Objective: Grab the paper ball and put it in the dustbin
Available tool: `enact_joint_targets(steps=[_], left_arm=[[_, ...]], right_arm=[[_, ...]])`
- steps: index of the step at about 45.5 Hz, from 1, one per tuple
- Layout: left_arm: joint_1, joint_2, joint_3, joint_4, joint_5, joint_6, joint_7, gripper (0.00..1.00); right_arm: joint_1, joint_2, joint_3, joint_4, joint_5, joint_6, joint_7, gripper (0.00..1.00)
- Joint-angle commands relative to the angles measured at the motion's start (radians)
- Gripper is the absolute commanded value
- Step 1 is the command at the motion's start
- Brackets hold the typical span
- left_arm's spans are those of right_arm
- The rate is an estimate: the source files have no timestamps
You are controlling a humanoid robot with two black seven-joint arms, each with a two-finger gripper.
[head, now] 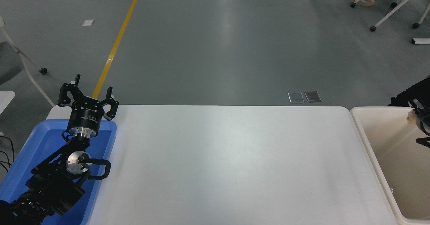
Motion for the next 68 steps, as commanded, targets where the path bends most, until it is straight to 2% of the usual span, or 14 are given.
enact_joint_targets(steps=[1,7,8,10,12,13,14,34,41,52,61,68], left_arm=[[0.0,0.0,0.0,0.0,0.0,0.0,0.0,0.99],[0.0,0.0,-0.001,0.0,0.0,0.0,0.0,0.99],[0.0,0.0,0.0,0.0,0.0,0.0,0.0,0.99],[0.0,0.0,-0.001,0.0,0.0,0.0,0.0,0.99],[0.0,0.001,0.0,0.0,0.0,0.0,0.0,0.99],[0.0,0.0,0.0,0.0,0.0,0.0,0.0,0.99],[0.0,0.0,-0.001,0.0,0.0,0.0,0.0,0.99],[0.0,0.001,-0.001,0.0,0.0,0.0,0.0,0.99],[0.0,0.0,-0.001,0.0,0.0,0.0,0.0,0.99],[0.0,0.0,0.0,0.0,0.0,0.0,0.0,0.99],[0.0,0.0,0.0,0.0,0.0,0.0,0.0,0.99],[0.0,0.0,0.0,0.0,0.0,0.0,0.0,0.99]], right_arm=[[-0.129,0.042,0.078,-0.039,0.004,-0.055,0.005,0.0],[-0.138,0.042,0.098,-0.039,0.004,-0.06,0.003,0.0],[-0.138,0.043,0.098,-0.039,0.004,-0.061,0.003,0.09],[-0.138,0.045,0.098,-0.041,0.004,-0.066,0.003,0.49],[-0.136,0.045,0.098,-0.041,0.004,-0.074,0.003,0.83],[-0.138,0.045,0.098,-0.041,0.004,-0.078,0.003,0.95],[-0.138,0.045,0.098,-0.041,0.004,-0.083,0.003,1.0],[-0.136,0.042,0.087,-0.038,-0.002,-0.083,0.002,1.0],[-0.022,0.039,0.073,-0.019,-0.013,-0.074,0.003,1.0],[0.316,0.034,-0.236,0.197,-0.014,-0.042,0.003,1.0],[0.618,0.048,-0.367,0.439,-0.014,0.064,0.003,1.0],[0.758,0.083,-0.384,0.547,-0.051,0.248,0.003,1.0]])
